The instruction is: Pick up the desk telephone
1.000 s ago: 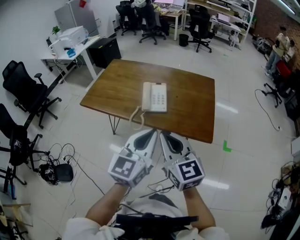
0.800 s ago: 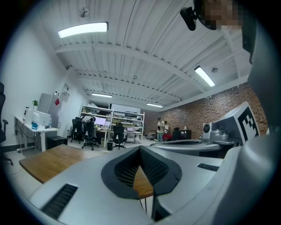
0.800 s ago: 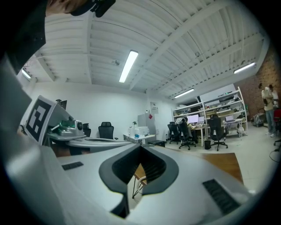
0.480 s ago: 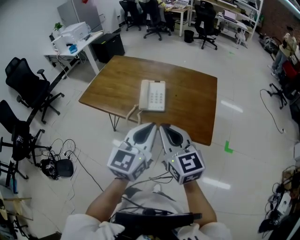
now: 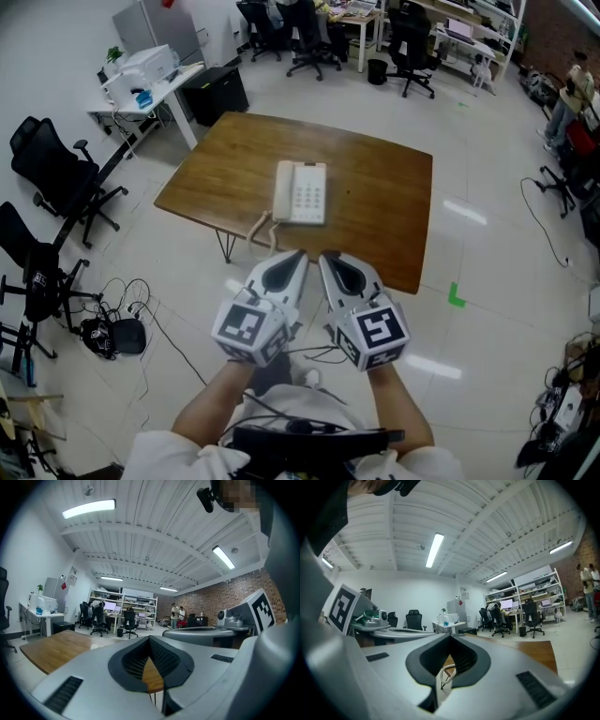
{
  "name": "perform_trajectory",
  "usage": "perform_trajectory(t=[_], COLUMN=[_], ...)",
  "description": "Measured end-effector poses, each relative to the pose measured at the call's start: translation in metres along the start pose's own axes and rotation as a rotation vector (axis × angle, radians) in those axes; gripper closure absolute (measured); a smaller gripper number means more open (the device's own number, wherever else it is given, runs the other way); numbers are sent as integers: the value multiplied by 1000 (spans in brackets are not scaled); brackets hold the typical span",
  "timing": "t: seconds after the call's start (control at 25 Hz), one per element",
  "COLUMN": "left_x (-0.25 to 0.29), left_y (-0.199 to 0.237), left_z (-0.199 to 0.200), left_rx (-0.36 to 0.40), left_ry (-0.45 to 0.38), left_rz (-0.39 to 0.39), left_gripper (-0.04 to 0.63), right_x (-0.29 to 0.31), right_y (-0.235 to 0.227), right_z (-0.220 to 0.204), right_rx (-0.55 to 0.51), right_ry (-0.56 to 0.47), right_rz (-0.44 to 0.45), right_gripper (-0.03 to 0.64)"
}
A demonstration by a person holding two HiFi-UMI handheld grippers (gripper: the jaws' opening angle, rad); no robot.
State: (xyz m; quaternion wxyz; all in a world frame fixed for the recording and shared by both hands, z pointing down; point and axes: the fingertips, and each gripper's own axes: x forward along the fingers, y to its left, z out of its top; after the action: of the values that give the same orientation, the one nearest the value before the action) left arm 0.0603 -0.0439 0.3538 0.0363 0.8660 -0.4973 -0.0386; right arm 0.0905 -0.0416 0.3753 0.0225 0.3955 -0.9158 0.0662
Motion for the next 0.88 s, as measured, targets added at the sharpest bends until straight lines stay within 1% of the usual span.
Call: perform_trajectory(t=[0.12, 0.36, 0.6, 0.88], left_x=[1, 16, 41, 70], left_y=[6, 23, 49, 87], left_z=[-3, -12, -17, -25], left_rx=[-5, -43, -71, -87], left_ry=[-2, 2, 5, 28], left_rz=[6, 6, -2, -16], left_gripper=[594, 594, 594, 594], right_x=[5, 20, 50, 96], right_y=[-1, -12, -25, -43], right_z=[-3, -10, -13, -18], right_rx=[-3, 2, -3, 7], right_ry=[8, 28, 60, 89], right_rz=[2, -2, 0, -10], right_gripper=[612, 612, 612, 612])
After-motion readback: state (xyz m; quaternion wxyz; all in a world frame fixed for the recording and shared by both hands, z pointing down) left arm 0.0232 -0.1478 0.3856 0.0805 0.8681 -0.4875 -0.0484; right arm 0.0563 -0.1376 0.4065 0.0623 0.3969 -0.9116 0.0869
